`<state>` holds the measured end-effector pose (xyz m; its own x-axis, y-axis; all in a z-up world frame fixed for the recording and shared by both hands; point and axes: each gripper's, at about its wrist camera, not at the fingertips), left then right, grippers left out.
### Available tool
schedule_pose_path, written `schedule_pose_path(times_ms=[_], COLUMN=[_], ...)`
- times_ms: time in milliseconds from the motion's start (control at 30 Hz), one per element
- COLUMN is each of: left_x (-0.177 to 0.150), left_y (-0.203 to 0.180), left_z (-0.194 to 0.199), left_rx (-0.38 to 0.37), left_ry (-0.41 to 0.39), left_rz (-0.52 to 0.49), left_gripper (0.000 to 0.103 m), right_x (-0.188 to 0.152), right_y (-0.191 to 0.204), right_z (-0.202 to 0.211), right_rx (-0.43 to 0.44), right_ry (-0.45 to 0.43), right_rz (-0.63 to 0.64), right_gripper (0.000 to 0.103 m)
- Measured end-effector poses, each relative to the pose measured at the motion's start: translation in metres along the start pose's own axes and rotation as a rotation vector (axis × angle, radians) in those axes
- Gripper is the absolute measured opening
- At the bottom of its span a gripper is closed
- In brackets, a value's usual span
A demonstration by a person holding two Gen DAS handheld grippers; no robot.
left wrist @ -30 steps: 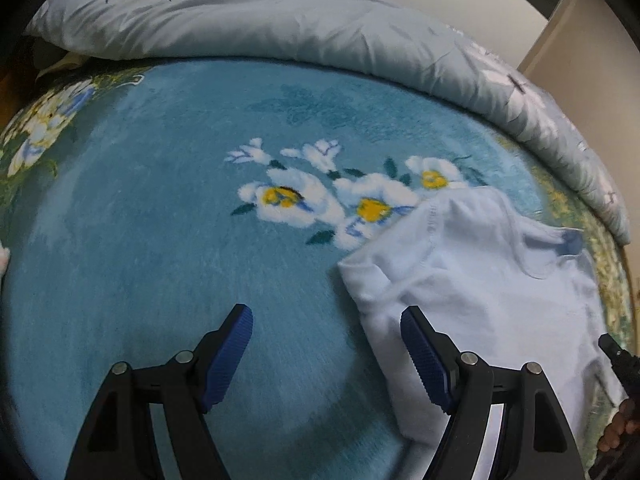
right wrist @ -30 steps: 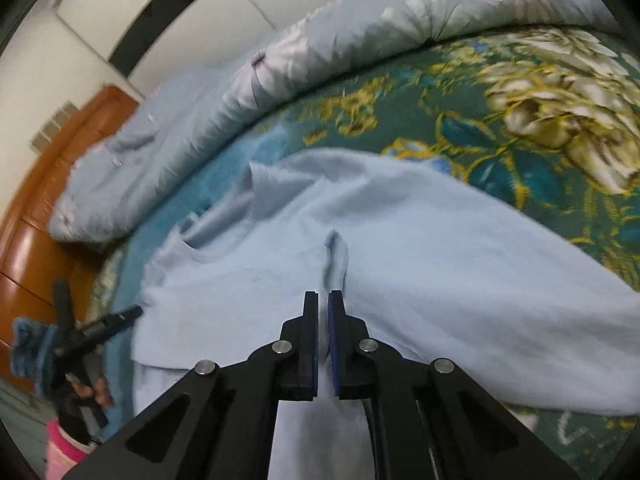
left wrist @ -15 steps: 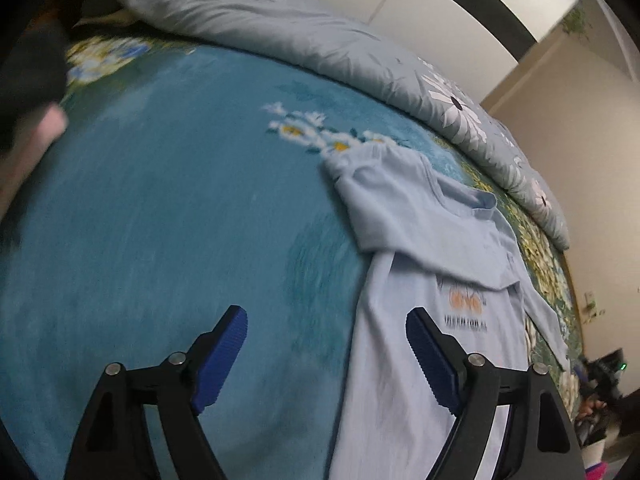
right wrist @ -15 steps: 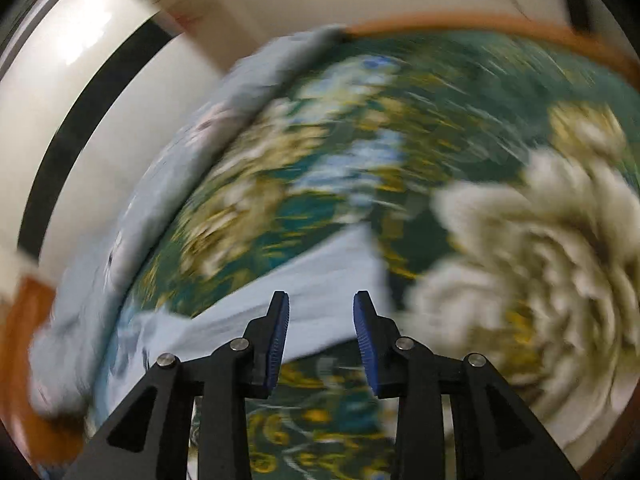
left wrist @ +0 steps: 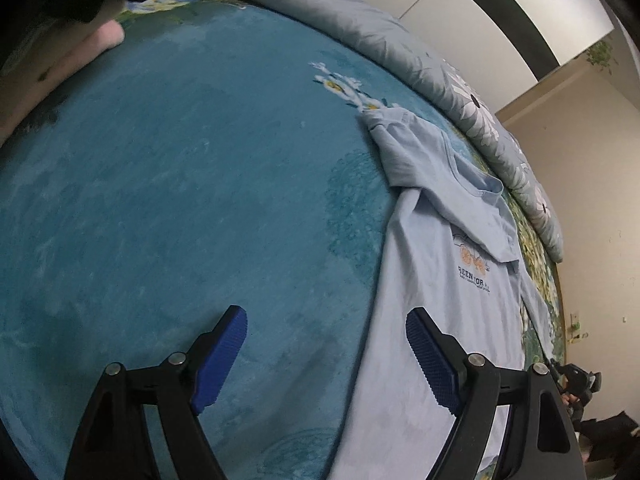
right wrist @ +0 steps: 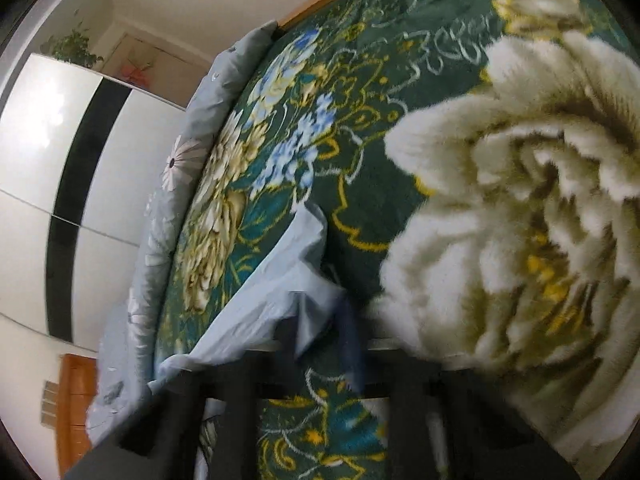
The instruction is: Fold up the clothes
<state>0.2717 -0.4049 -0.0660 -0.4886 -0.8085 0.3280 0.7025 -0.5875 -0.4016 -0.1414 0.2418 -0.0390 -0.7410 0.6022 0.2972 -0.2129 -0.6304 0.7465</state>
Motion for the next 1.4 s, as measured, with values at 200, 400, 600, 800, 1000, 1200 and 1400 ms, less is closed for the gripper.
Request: schedule_pose_path(times_ms=[200, 400, 600, 800, 1000, 1200, 1400], left_x=[-0.001, -0.002, -0.005, -0.007, -0.009, -0.013, -0.016], left_y=[0.016, 0.027, 0.033, 0.041, 0.052, 0.057, 0.060], left_z=[0.001, 0.004, 0.021, 0.036, 0.037, 0.038, 0.038], left_rx=[-0.021, -0.077, -0.089, -0.107, -0.100, -0.091, -0.088], left_ry=[-0.008, -0.008, -0.038, -0.067, -0.055, -0.047, -0.034], left_rz=[0.029, 0.057, 0.041, 0.024, 0.048, 0.047, 0.053], left_gripper=[0.084, 0.084, 0.084, 0.084, 0.085, 0.085, 0.085], right_x=[0.008, -0.054, -0.158, -0.268, -0.362, -0.426, -0.457], right_y=[0.082, 0.252, 0.358, 0.405, 0.405, 0.385, 0.369], right_z=[0.017, 0.024, -0.006, -0.062, -0.117, -0.150, -0.162], right_rx=[0.002, 0.129, 0.237, 0.303, 0.312, 0.271, 0.252], right_ry=[-0.069, -0.048, 0.057, 0.201, 0.395, 0.535, 0.610], right_rz=[0.223, 0.635, 0.868, 0.986, 1.055, 1.080, 1.112], right_gripper=[0.006, 0.006, 0.006, 0.006, 0.006, 0.006, 0.006])
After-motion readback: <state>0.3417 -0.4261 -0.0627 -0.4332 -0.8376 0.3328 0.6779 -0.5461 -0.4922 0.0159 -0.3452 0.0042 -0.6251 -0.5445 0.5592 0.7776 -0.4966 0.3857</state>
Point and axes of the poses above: each gripper's, at about its wrist camera, not at the fingertips, and z roughly against the way its jaws point, y to its left, x to its top, and after that the axes turned 7 degrees about x, right-handed
